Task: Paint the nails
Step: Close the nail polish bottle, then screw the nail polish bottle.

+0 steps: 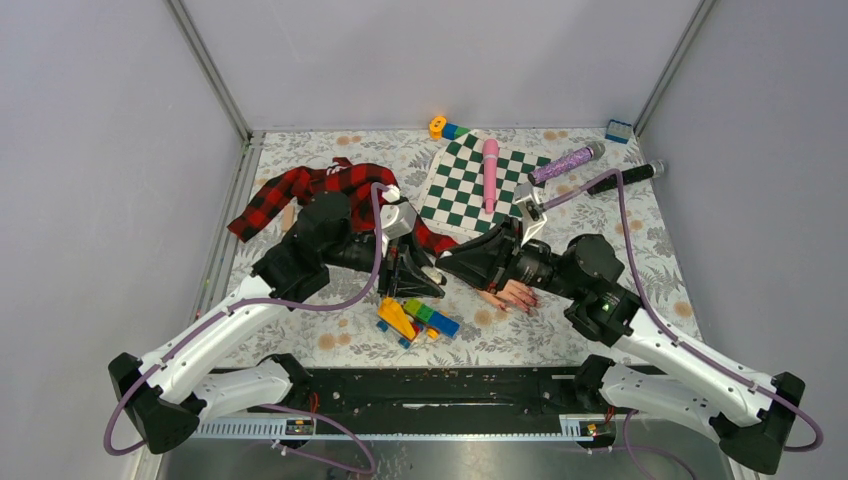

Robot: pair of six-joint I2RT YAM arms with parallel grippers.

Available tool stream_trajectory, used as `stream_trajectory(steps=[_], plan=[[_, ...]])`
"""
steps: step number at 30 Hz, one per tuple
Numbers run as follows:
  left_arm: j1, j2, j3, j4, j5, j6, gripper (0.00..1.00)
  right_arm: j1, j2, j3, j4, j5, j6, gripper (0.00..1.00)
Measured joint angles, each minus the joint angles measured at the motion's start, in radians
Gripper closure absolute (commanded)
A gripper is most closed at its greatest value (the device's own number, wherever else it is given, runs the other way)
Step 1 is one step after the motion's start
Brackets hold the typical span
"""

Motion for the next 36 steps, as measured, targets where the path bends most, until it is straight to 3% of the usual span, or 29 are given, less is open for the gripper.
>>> stream_trajectory(steps=[9,20,27,36], plan=[[-0.006,-0.041,-0.021,0.008,-0.042,-0.007,1.00,0.066,0.043,0.077,-0.118,0.021,-0.103,1.00],[-0.015,-0.084,-0.061,-0.008,-0.187,-0.010,1.00,0.116,0.072,0.117,-0.213,0.153,-0.167,1.00],[-0.015,-0.097,-0.063,-0.069,-0.407,-0.002,1.00,0.123,0.159,0.185,-0.294,0.301,-0.121,1.00],[-0.015,-0.089,-0.090,-0.205,-0.760,0.006,1.00,0.149,0.383,0.276,-0.364,0.544,0.073,1.00]])
